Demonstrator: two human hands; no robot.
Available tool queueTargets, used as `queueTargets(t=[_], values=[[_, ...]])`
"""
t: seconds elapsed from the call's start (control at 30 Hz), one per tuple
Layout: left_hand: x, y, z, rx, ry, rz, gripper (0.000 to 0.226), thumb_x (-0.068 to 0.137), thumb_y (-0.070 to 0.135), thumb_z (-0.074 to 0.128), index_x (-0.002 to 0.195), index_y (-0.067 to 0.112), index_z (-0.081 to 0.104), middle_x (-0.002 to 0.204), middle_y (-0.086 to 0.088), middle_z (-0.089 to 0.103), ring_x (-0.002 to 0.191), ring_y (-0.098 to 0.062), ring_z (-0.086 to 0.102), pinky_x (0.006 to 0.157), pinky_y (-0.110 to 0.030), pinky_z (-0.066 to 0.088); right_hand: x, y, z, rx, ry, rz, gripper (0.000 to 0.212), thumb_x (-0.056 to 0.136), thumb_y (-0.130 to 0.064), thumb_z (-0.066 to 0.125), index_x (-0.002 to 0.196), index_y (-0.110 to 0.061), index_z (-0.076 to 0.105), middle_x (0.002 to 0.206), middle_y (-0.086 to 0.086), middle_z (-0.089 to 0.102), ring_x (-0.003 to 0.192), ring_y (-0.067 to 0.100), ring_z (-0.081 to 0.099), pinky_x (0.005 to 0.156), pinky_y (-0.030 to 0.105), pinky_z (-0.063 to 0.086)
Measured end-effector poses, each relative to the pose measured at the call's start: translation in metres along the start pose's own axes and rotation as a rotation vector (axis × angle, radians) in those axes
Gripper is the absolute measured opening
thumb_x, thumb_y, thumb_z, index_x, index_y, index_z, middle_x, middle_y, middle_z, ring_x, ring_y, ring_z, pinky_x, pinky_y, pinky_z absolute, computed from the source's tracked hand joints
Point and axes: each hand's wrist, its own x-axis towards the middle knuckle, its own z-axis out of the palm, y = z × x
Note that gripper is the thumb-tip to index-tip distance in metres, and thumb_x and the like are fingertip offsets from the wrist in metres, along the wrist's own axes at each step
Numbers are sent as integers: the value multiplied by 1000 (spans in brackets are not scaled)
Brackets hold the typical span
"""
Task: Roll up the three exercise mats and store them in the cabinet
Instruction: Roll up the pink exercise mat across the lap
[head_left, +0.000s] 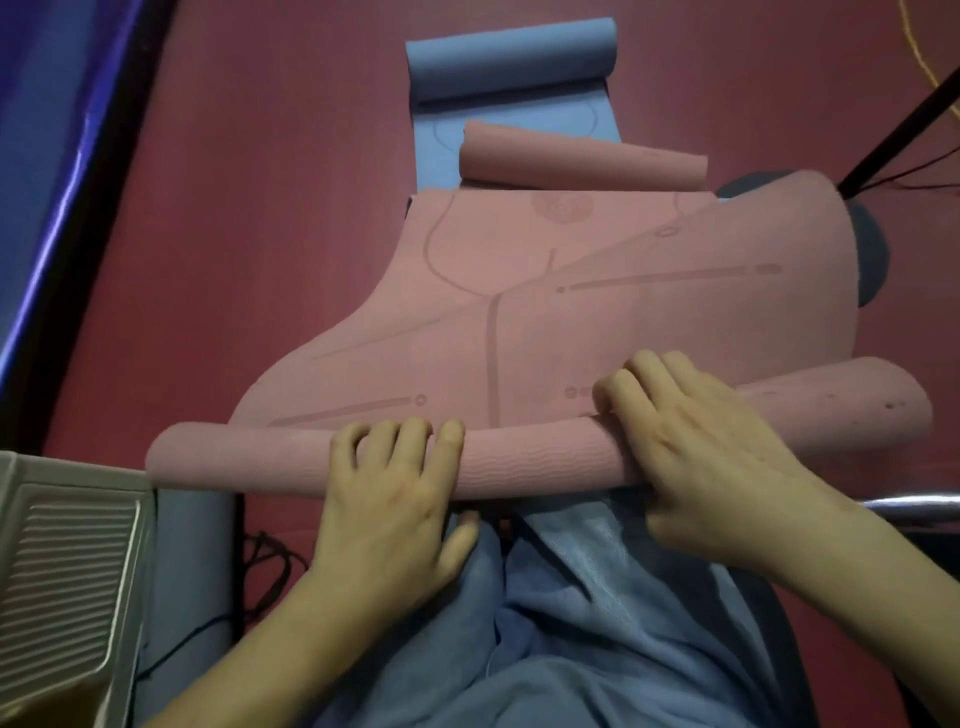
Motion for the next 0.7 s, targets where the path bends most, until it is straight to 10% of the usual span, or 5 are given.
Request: queueTargets(t=[0.3,0.43,0.53,0.7], values=[[66,-23,-29,40,-313,104,53,65,64,71,90,26,44,88,-1,69,82,-34,68,65,-37,49,3,-20,-7,-77,79,38,42,59,-27,70,97,-15,58,102,7,60,97,32,53,78,42,47],[67,-20,-31,25,-251,114,50,66,57,70,89,28,36,92,-1,68,86,-32,68,63,-35,36,1,-37,6,-65,70,63,68,69,-29,60,133,-7,54,134,13,52,124,39,49,103,49,41],[55,-11,-27,72,-245,59,56,45,47,82,80,25,45,70,-1,62,63,-31,62,57,-34,34,4,-46,19,-52,89,130,66,70,-26,47,131,-2,54,125,17,53,114,41,52,104,54,38],[32,4,-9,0,3,-103,50,47,26,81,91,15,60,93,-10,56,98,-36,48,83,-46,32,18,-50,20,-78,99,124,57,69,-29,52,120,-4,55,106,14,51,97,36,48,97,53,36]])
